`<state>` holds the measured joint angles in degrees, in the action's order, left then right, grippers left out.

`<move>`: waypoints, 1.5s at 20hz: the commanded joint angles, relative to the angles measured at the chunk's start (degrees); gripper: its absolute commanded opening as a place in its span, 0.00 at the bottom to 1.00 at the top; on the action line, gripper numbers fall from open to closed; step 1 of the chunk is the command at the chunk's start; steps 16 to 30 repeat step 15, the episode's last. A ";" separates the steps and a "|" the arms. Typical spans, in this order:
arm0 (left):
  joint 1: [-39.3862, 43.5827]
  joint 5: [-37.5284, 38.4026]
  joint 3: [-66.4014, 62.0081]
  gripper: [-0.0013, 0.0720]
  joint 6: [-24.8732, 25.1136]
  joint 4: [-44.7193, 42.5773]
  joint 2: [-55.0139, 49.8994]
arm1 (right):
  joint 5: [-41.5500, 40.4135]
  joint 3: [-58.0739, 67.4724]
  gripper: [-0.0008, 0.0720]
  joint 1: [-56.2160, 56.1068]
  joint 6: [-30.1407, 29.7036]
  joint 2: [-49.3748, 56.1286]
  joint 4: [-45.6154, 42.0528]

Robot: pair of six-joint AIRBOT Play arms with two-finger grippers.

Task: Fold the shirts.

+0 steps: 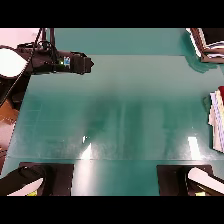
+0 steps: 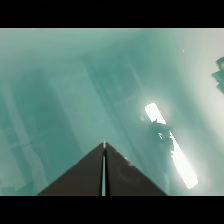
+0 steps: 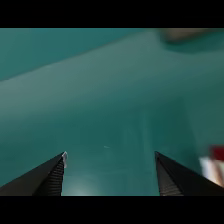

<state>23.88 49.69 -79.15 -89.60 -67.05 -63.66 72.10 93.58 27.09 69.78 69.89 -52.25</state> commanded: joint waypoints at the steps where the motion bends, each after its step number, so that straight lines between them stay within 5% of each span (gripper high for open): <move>1: 0.02 0.22 0.00 0.06 0.00 0.02 -0.02 | -0.52 7.72 0.80 -17.31 0.02 4.98 1.09; 5: 0.02 0.20 0.00 0.06 0.00 0.02 -0.02 | -0.13 13.29 0.11 -26.86 0.02 9.18 1.09; 6: 0.02 0.22 0.00 0.06 0.00 0.02 -0.02 | -0.15 14.10 0.04 -28.00 0.00 9.75 1.09; 30: 0.02 0.22 0.00 0.06 0.00 0.02 -0.02 | 0.04 14.56 0.04 -29.35 0.00 10.32 1.16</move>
